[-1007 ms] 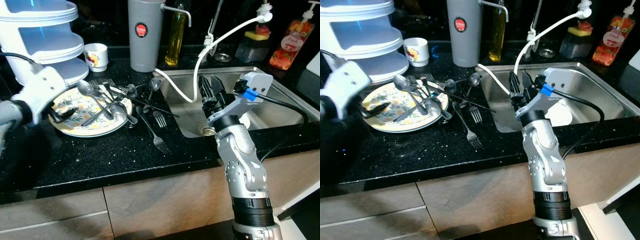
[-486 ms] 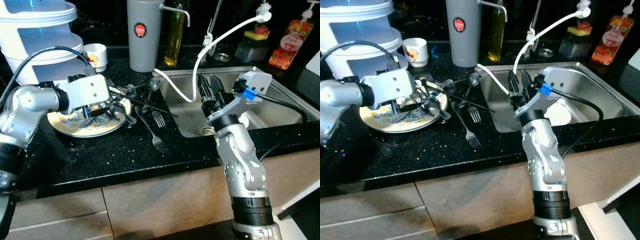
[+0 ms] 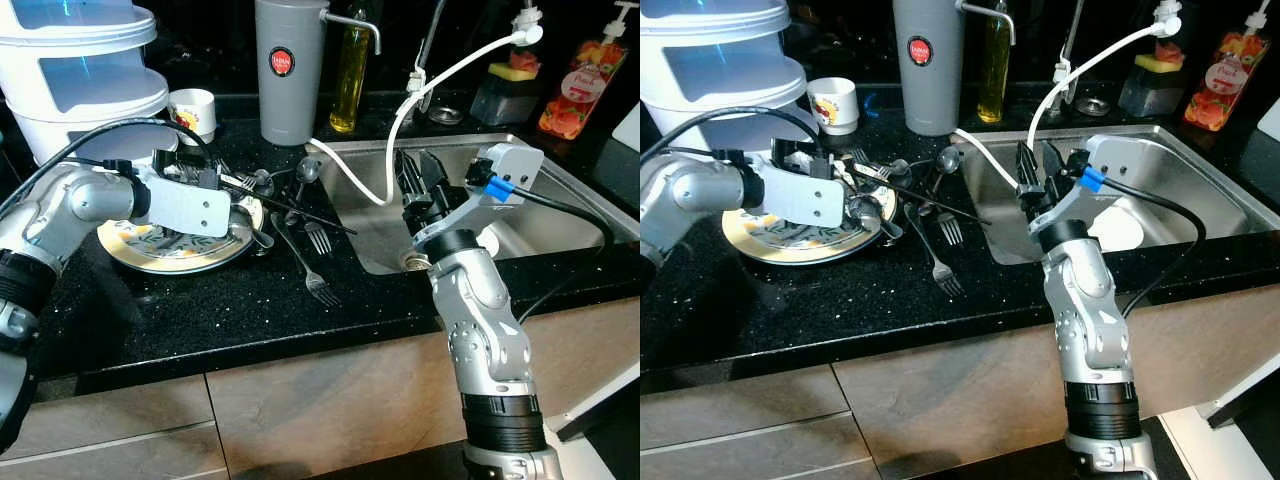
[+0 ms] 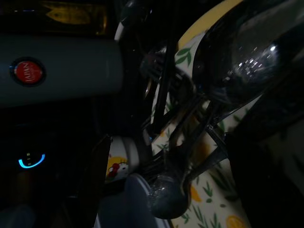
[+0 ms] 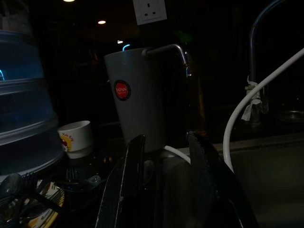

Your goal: Kitchen organization

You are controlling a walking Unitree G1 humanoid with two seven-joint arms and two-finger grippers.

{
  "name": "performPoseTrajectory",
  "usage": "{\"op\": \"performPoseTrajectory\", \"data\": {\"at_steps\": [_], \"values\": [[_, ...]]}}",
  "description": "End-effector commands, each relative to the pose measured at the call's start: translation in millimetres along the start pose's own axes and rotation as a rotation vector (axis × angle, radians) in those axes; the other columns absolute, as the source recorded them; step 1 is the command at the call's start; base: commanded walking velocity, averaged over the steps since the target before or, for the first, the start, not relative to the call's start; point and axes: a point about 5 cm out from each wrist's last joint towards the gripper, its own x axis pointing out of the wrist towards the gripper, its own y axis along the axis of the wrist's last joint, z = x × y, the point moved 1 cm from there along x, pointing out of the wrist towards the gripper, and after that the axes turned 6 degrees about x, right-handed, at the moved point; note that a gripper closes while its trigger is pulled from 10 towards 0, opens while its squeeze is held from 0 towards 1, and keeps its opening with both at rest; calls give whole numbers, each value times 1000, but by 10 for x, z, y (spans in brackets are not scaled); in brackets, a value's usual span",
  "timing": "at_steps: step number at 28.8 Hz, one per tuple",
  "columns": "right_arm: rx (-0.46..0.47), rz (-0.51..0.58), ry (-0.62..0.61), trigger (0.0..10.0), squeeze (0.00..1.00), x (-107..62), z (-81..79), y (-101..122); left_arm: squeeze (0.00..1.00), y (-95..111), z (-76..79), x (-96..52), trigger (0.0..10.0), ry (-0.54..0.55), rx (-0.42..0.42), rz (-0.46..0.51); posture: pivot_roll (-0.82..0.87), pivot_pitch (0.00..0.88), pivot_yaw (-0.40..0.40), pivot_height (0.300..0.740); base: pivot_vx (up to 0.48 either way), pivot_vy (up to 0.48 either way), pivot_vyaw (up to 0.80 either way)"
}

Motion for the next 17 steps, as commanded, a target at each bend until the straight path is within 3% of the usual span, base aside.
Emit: {"op": "performPoseTrajectory", "data": {"at_steps": [1, 8, 9, 11, 12, 13, 14, 16, 17], "values": [[-5, 1, -10, 10000, 0, -19, 15, 0, 0, 72, 119, 139, 10000, -18, 37, 21, 111, 7, -16, 740, 0, 0, 0], [-5, -1, -8, 10000, 0, -13, 11, -1, 0, 155, 150, 233, 9686, 21, 41, 58, 111, 7, -16, 740, 0, 0, 0], [-5, -1, -6, 10000, 0, -10, 9, 0, 0, 202, 161, 269, 8863, 34, 34, 79, 109, 5, -19, 740, 0, 0, 0], [-4, -2, -3, 10000, 0, -3, 2, -1, 0, 311, 216, 345, 8627, 38, 27, 132, 109, 5, -19, 740, 0, 0, 0], [-4, -2, -2, 10000, 0, -1, 0, -1, 0, 347, 244, 373, 7804, 38, 29, 151, 109, 5, -19, 740, 0, 0, 0], [-4, -2, -2, 10000, 0, -1, 0, -1, 0, 347, 244, 373, 7804, 38, 29, 151, 109, 5, -19, 740, 0, 0, 0], [-5, -3, -1, 10000, 0, -2, 0, -2, 0, 376, 281, 395, 6706, 29, 43, 162, 105, 1, -25, 740, 0, 0, 0], [-6, -4, 0, 10000, 0, -3, 0, -2, 0, 393, 306, 410, 6157, 23, 52, 169, 105, 1, -25, 740, 0, 0, 0], [-6, -3, -1, 10000, 0, -3, 2, 0, 0, 403, 351, 430, 588, 8, 70, 172, 103, 0, -24, 740, 0, 0, 0]]}}
